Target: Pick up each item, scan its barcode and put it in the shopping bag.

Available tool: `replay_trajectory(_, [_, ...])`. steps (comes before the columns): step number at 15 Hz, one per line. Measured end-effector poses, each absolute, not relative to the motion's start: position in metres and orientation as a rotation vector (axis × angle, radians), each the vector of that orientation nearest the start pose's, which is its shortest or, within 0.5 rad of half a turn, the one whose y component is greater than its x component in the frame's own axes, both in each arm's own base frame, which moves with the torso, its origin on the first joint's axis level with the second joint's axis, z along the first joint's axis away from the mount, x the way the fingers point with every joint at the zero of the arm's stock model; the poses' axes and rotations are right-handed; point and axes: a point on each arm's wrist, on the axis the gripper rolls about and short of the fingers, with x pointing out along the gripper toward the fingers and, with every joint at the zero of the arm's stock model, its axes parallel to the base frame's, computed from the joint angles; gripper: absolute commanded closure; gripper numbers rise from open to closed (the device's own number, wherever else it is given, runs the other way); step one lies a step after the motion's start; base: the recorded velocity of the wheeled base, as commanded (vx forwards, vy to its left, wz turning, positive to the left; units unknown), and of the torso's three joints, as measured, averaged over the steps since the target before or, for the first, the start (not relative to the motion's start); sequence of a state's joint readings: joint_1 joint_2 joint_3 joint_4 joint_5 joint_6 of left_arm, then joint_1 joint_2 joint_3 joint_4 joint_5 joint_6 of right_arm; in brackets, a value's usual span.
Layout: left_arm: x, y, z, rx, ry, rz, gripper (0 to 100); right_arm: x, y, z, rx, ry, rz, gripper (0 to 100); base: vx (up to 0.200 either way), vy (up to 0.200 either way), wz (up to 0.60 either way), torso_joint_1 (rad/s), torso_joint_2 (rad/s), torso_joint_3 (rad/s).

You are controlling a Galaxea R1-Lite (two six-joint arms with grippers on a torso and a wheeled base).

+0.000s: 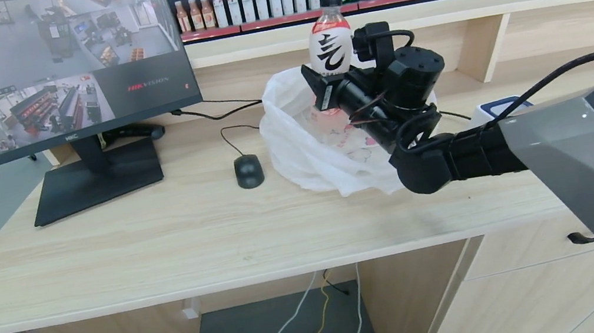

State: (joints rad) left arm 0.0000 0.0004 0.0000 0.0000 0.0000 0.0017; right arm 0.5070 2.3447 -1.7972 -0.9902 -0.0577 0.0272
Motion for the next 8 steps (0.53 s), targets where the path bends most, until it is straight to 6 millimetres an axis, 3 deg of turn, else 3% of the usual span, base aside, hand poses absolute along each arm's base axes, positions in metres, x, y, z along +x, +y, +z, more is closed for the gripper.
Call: replay_trajectory(8, [-0.023, 0.0, 0.075, 0.002, 0.0, 0.0, 0, 0.446, 0.238, 0.205, 0.132, -0.362, 0.439, 100, 0.0, 0.0, 0.0, 0.0, 0.0, 0.0])
